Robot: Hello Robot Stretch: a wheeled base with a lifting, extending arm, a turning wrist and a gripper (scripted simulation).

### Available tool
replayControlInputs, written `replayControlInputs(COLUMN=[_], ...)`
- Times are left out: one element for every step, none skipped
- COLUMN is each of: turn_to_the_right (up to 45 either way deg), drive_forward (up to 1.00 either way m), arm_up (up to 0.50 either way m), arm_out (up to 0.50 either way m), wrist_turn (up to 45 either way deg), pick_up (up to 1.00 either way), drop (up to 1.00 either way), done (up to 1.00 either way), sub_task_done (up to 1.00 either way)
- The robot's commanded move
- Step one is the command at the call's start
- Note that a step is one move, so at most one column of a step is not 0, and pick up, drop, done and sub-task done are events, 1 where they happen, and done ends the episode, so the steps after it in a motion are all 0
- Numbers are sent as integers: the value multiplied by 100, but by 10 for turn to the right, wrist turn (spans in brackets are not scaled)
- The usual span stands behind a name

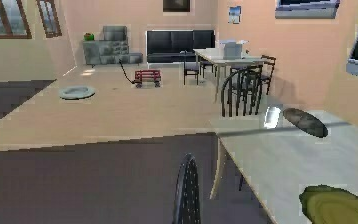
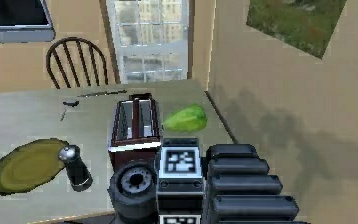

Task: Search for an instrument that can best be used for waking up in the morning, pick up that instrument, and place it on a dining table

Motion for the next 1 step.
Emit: replayControlInputs(turn_to_the_right=[420], drive_forward=[0], arm_up=[0], arm_out=[0], wrist_turn=[0], pick_up=[0], drop=[0], done=[0], sub_task_done=[0])
